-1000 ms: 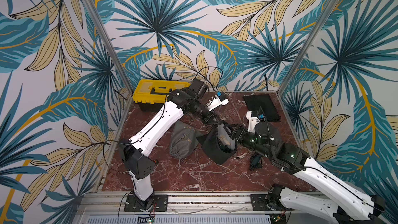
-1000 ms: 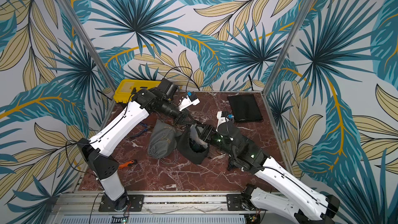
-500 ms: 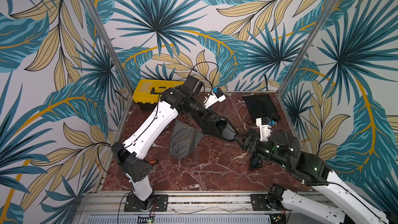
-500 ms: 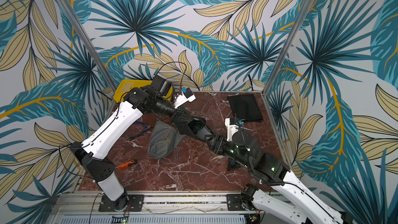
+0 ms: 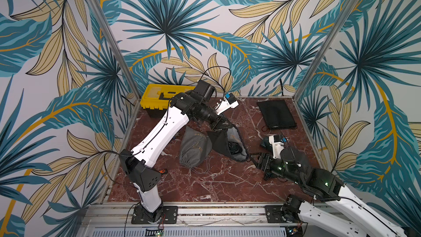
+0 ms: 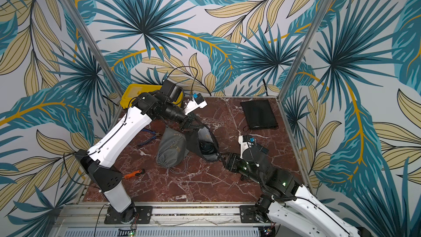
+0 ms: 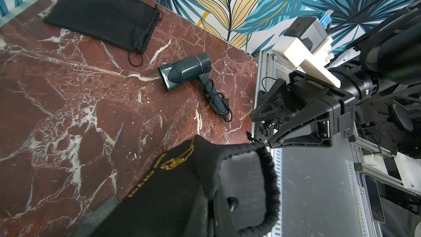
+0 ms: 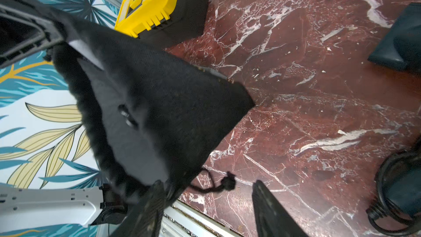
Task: Pack away hair dryers
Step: Adjust the drawstring bag at the center of the board.
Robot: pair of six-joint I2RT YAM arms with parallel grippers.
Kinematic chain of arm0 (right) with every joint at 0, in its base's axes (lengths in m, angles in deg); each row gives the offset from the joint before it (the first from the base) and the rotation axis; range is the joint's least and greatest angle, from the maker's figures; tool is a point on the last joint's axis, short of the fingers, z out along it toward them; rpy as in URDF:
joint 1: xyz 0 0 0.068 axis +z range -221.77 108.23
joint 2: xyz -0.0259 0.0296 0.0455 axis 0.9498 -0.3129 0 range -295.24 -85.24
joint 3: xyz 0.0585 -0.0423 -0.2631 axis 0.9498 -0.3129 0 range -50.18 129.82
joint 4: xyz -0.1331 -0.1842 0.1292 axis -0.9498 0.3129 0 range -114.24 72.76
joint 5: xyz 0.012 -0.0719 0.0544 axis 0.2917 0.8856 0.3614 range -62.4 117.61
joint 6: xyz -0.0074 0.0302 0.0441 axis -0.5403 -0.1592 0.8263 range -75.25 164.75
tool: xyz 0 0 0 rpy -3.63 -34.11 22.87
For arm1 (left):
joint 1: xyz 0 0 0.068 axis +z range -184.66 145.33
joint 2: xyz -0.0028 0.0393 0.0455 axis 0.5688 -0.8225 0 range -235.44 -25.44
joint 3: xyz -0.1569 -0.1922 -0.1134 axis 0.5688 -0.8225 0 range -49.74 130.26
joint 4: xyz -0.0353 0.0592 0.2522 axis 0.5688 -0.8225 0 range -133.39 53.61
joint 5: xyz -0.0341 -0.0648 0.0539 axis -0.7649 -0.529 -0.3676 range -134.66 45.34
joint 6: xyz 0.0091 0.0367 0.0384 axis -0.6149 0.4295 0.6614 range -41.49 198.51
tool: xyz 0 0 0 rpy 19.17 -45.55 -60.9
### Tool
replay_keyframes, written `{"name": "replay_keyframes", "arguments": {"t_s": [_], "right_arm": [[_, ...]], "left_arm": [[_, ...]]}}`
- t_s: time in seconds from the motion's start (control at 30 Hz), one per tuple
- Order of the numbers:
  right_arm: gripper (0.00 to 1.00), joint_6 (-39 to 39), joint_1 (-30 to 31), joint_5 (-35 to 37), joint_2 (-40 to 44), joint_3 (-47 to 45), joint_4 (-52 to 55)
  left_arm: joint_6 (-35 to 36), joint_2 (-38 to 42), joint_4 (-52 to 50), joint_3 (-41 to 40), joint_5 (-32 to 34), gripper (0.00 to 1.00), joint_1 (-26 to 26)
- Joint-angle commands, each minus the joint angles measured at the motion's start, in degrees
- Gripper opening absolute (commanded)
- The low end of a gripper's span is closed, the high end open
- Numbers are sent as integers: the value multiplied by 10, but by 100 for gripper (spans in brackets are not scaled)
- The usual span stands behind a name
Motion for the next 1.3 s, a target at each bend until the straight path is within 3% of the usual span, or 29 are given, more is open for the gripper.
{"name": "replay_keyframes", "arguments": {"t_s": [0.0, 0.17, 0.57, 0.73, 1.03, 1.27], "right_arm": [[59, -48, 0, -34, 6, -5, -1], [54, -88, 0, -16, -5, 19, 44], [57, -172, 0, -6, -120, 100, 142], [57, -188, 0, -36, -99, 92, 124], [59, -179, 0, 14, -87, 88, 170], [59, -177, 0, 14, -99, 81, 184]], "left_arm": [[13, 11, 11, 4, -40, 0, 4], [33, 12, -11, 20, -52, 0, 5], [62, 8, -36, 39, -60, 0, 6], [66, 9, -42, 37, -71, 0, 7], [78, -9, -43, 5, -109, 0, 7], [99, -34, -42, -15, -121, 0, 7]]}}
